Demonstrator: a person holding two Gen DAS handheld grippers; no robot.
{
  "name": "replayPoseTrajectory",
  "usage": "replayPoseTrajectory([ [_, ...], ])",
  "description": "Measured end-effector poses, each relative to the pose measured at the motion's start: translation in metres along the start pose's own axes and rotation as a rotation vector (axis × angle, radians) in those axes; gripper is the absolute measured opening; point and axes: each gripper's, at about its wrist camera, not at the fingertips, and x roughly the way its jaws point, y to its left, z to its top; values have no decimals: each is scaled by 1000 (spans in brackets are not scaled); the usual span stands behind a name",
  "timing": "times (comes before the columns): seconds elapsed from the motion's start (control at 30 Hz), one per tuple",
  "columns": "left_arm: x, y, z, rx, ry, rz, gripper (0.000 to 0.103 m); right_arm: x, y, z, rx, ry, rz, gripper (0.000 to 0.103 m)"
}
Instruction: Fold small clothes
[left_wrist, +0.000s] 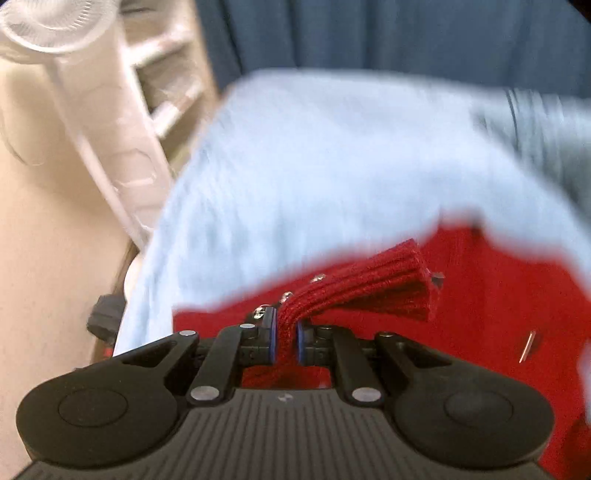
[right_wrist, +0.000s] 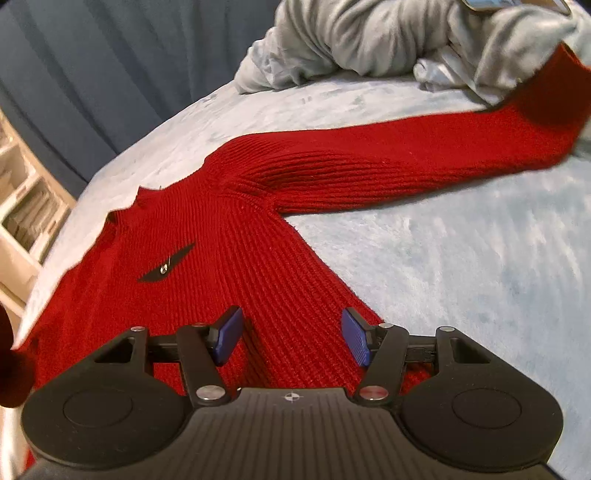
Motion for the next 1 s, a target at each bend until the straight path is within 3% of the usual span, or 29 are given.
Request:
replayPoseTrajectory([
  [0.13, -38, -48, 55, -66, -131, -143, 11, -3, -3, 3, 30, 4, 10, 61],
  [0.23, -54, -120, 58, -8, -166, -270, 11, -2, -4, 3, 48, 7, 15, 61],
  [0.27, -48, -141, 52, 1, -164, -305, 17, -2, -4, 3, 48, 9, 15, 61],
  [0.3, -42, -161, 44, 17, -153, -325, 25, -2, -4, 3, 47, 10, 16, 61],
  [0.37, -26, -195, 19, 68, -108, -330, 96, -1, -4, 3, 43, 14, 18, 61],
  [0.4, -19, -200, 4, 81, -104, -328, 103, -1, -5, 3, 43, 16, 19, 61],
  [0.43, -15, -200, -11, 94, -118, -321, 103, -1, -5, 4, 44, 17, 21, 61],
  [0.5, 2, -184, -29, 106, -119, -281, 103, -1, -6, 5, 47, 21, 26, 61],
  [0.6, 27, -131, -51, 26, -90, -126, 103, 0, -7, 6, 51, 27, 27, 61],
  [0.7, 55, -72, -70, -63, -13, 44, 102, 1, -6, 6, 48, 25, 23, 61],
  [0.77, 79, -39, -84, -108, 60, 80, 102, 1, -5, 5, 45, 22, 19, 61],
  [0.87, 106, -25, -102, -113, 166, 64, 103, 2, -3, 3, 36, 16, 11, 61],
  [1.0, 128, -37, -115, 27, 129, 258, 103, 4, 2, 0, -6, 10, -4, 62],
])
